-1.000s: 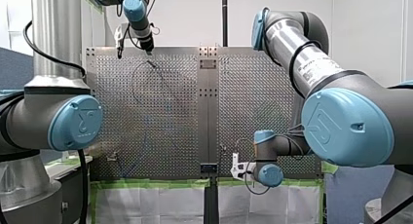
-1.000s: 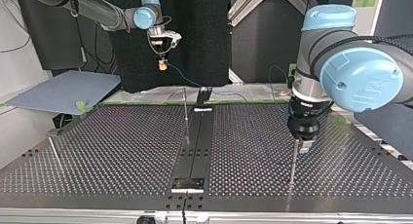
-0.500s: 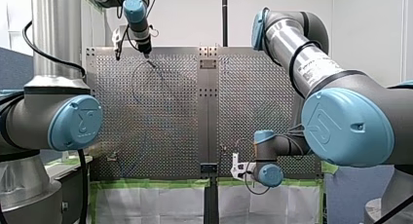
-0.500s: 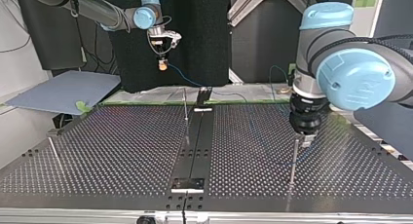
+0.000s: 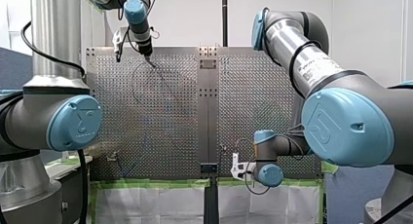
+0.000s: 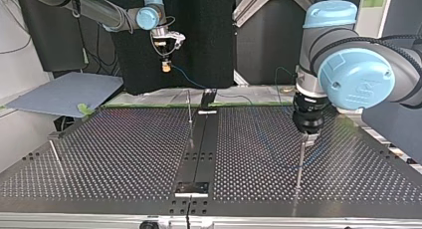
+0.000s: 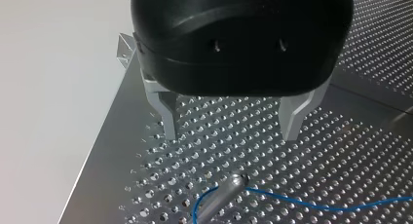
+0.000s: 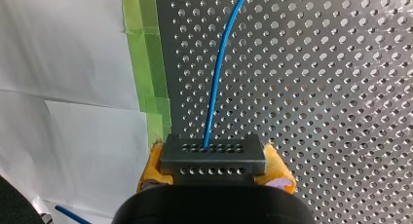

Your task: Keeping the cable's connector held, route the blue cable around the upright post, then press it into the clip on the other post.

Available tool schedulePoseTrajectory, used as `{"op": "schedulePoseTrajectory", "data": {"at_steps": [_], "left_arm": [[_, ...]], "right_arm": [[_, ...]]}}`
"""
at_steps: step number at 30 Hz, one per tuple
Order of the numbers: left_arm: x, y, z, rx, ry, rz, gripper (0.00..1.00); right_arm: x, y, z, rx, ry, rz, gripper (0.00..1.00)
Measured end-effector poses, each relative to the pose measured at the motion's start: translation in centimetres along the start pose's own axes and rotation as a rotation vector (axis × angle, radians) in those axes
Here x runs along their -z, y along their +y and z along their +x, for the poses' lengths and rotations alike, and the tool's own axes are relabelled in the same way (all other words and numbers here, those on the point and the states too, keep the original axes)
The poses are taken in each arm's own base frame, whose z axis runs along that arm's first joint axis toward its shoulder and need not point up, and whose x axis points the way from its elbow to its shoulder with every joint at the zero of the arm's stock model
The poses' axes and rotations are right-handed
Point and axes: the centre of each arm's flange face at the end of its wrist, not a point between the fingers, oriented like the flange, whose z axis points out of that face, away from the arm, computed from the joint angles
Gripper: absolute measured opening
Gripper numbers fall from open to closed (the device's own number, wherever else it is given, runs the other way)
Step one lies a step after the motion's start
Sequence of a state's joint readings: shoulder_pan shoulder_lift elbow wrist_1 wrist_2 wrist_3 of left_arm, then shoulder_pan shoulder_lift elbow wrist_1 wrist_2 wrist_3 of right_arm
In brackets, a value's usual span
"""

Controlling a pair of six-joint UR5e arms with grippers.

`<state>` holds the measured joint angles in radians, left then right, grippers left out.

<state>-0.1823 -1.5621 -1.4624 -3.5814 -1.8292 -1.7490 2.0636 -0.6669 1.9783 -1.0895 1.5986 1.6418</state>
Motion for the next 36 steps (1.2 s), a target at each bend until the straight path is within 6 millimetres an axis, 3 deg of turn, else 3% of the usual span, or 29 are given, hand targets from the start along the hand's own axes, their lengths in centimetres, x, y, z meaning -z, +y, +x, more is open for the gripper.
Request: {"op": "schedulePoseTrajectory", "data": {"at_steps": [20,36], "left_arm": [[0.3,1.2,0.2,-0.018,0.015,-0.108,1.0],[0.1,0.4,0.0,-0.069,-0.02,-0.069,1.0]], "right_arm": [[0.0,0.0,0.0,0.0,0.0,0.0,0.0],[0.0,0.0,0.0,0.0,0.0,0.0,0.0]]}}
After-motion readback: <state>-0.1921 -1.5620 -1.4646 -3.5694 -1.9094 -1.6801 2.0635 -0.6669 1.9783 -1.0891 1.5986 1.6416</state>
